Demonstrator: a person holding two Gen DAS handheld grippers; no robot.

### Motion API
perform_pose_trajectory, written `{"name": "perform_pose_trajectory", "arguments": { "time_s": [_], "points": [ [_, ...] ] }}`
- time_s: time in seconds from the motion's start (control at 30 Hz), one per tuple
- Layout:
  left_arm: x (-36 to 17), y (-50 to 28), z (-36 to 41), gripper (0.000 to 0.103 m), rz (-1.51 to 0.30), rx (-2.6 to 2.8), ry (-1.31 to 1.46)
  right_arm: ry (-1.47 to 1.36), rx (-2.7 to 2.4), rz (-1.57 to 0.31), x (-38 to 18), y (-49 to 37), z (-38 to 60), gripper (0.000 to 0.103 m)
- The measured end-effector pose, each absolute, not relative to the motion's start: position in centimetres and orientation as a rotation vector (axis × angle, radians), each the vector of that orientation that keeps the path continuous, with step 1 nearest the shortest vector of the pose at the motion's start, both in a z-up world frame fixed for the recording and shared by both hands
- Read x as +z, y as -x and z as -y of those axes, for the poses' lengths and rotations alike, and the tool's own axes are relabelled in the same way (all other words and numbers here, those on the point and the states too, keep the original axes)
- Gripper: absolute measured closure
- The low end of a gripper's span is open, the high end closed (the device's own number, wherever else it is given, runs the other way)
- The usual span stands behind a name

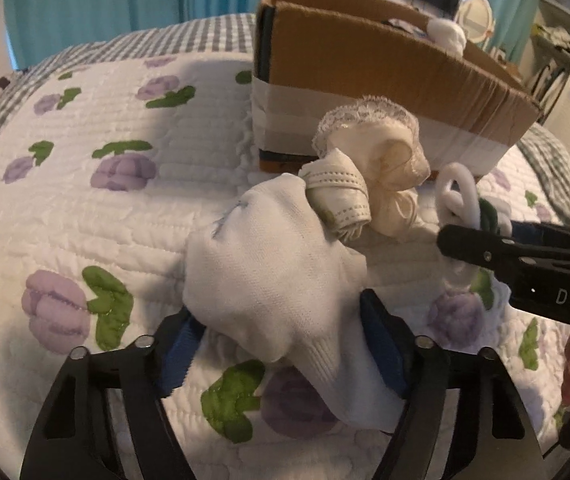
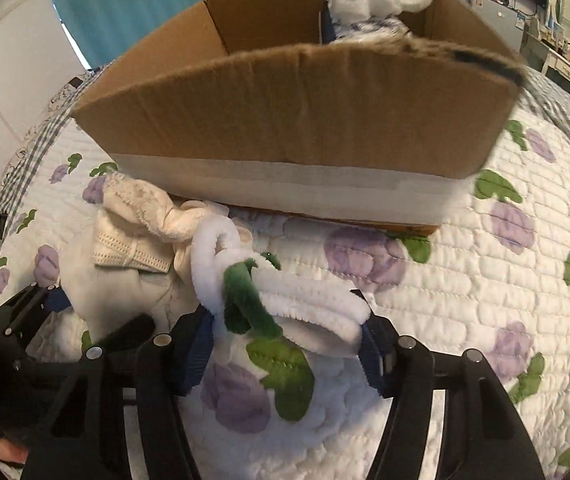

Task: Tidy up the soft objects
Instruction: 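Grasp the white sock with the left tool while the right grasps the white-green fuzzy item, then drop both held items into the box and open both tools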

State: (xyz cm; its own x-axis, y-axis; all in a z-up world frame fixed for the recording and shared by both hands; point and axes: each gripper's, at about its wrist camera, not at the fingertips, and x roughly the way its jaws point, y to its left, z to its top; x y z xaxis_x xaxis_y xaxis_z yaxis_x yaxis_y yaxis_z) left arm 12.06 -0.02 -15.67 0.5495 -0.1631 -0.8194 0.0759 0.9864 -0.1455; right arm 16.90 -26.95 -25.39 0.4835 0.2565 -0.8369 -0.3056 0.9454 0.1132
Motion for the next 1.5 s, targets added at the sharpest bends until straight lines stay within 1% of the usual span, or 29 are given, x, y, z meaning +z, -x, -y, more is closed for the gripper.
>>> {"name": "perform_pose_trajectory", "arguments": {
  "time_s": [0.13, 0.2, 0.53, 0.93, 1.07, 1.2, 1.37, 1.5],
  "points": [
    [-14.8, -10.7, 0.4, 0.043, -0.975, -0.151, 0.099, 0.05, 0.336, -0.984, -24.0, -15.3, 27.9, 0.043],
    [-14.1, -10.0, 0.8, 0.045, -0.958, -0.151, 0.086, 0.051, 0.335, -0.967, -23.0, -14.4, 28.2, 0.043],
    [-9.2, -6.6, 0.7, 0.046, -0.858, -0.151, 0.054, 0.082, 0.33, -0.861, -17.0, -9.0, 29.5, 0.043],
    [0.0, -5.3, 1.4, 0.046, -0.67, -0.157, 0.015, 0.101, 0.329, -0.703, -8.1, -5.1, 29.5, 0.043],
    [2.9, -6.3, 1.6, 0.046, -0.607, -0.161, 0.004, 0.105, 0.331, -0.656, -5.4, -5.5, 29.6, 0.043],
    [4.5, -8.3, 1.5, 0.046, -0.57, -0.165, -0.002, 0.101, 0.332, -0.615, -3.1, -7.0, 29.8, 0.043],
    [5.5, -12.2, 1.4, 0.046, -0.549, -0.17, -0.005, 0.103, 0.329, -0.59, -1.4, -10.2, 29.9, 0.043],
    [5.0, -16.2, 1.6, 0.045, -0.555, -0.169, -0.021, 0.11, 0.327, -0.59, -1.1, -14.0, 29.6, 0.043]
  ]
}}
